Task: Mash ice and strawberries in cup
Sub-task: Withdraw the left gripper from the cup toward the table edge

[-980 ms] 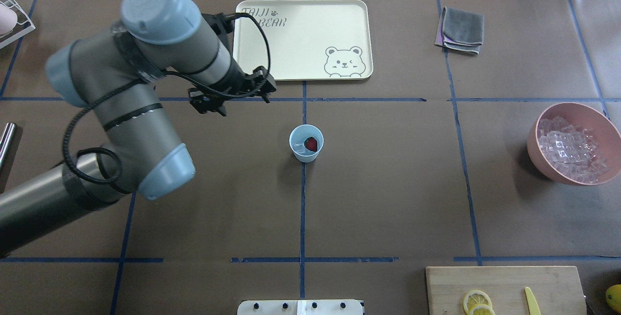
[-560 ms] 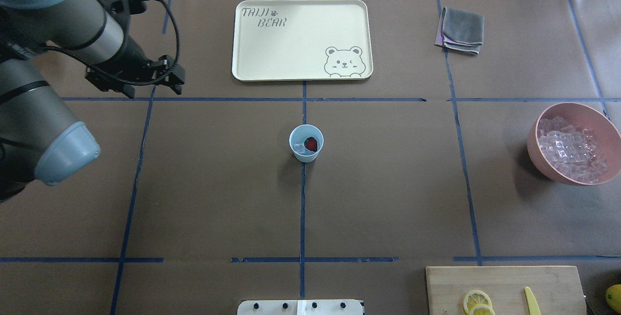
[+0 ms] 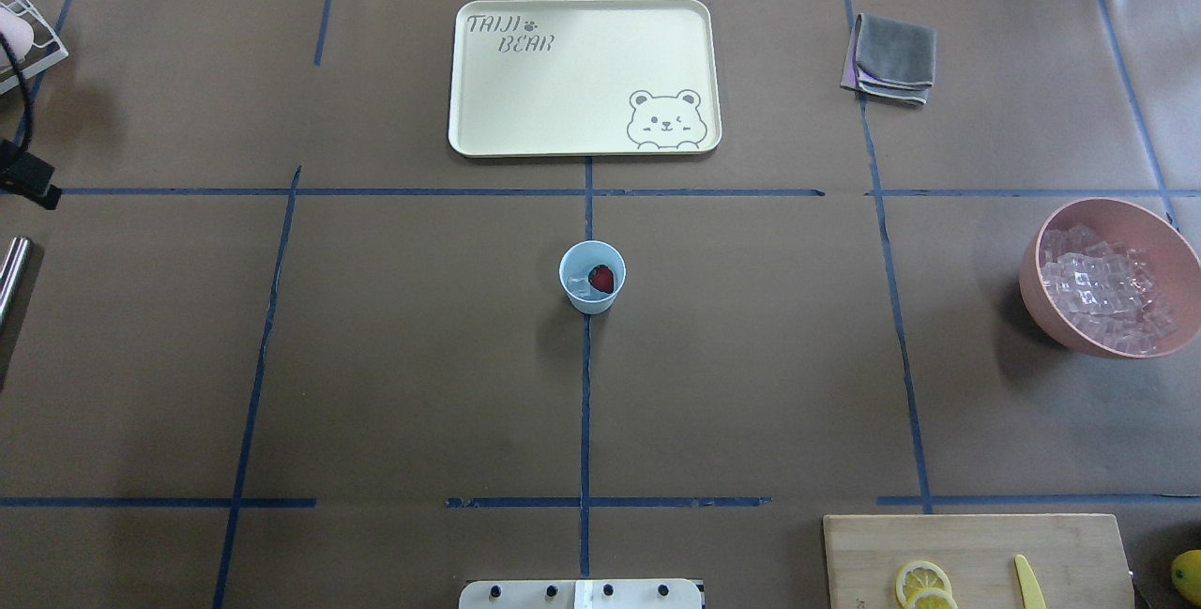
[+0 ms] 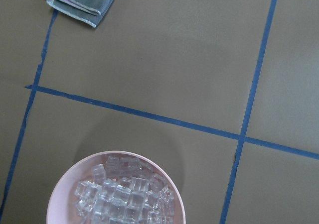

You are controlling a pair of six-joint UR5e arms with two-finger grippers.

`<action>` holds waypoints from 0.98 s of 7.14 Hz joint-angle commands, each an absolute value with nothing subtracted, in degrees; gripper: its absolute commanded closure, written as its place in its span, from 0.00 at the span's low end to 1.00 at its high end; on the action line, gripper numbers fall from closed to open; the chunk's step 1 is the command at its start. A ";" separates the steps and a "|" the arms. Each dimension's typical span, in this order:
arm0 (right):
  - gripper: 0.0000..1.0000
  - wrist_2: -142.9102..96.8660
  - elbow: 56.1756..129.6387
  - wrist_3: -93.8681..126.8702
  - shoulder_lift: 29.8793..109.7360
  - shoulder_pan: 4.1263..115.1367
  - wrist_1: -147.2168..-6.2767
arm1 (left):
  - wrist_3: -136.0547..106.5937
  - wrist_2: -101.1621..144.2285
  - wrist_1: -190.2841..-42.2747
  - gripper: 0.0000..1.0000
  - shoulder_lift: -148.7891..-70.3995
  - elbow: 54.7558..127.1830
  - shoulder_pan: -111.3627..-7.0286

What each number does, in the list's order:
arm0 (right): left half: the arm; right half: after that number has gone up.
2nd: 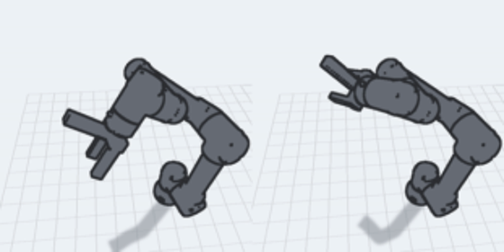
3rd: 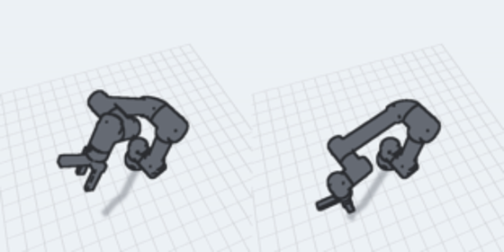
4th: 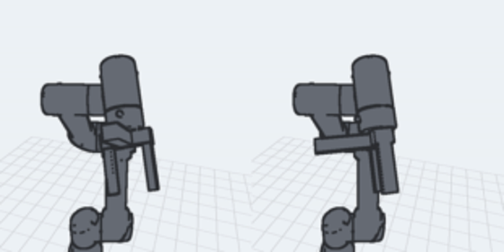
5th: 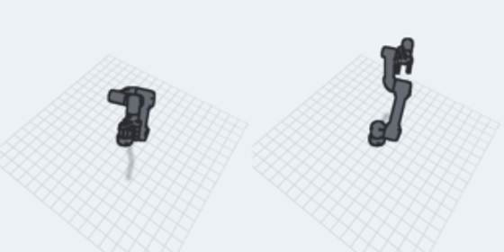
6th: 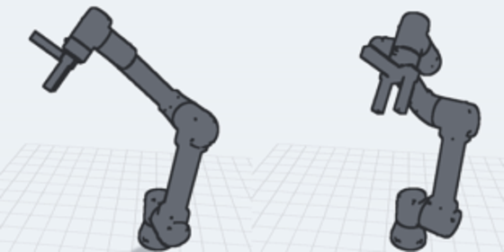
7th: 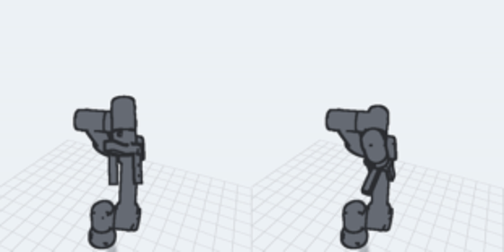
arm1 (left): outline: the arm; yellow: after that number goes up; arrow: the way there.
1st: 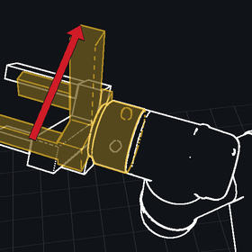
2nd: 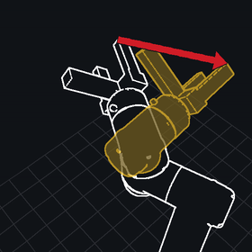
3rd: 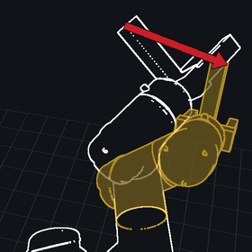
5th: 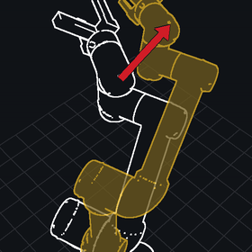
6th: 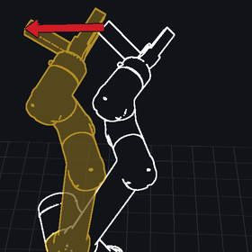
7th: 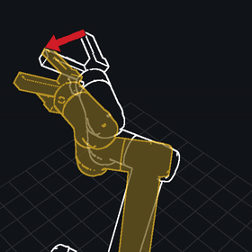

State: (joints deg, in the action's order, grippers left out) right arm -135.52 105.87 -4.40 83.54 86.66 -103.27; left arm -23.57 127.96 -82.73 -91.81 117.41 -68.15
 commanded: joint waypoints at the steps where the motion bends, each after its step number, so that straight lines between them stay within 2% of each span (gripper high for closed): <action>1: 0.00 -135.53 106.00 -4.39 83.58 86.66 -103.27 | -19.77 128.67 -89.94 0.00 -85.46 115.07 -70.40; 5: 0.00 -135.44 106.17 -4.13 83.67 86.66 -103.27 | -34.49 128.15 -120.42 0.00 -84.64 94.54 -70.05; 7: 0.00 -135.44 106.17 -4.13 83.58 86.66 -103.27 | -37.87 127.62 -129.87 0.00 -85.60 85.82 -69.70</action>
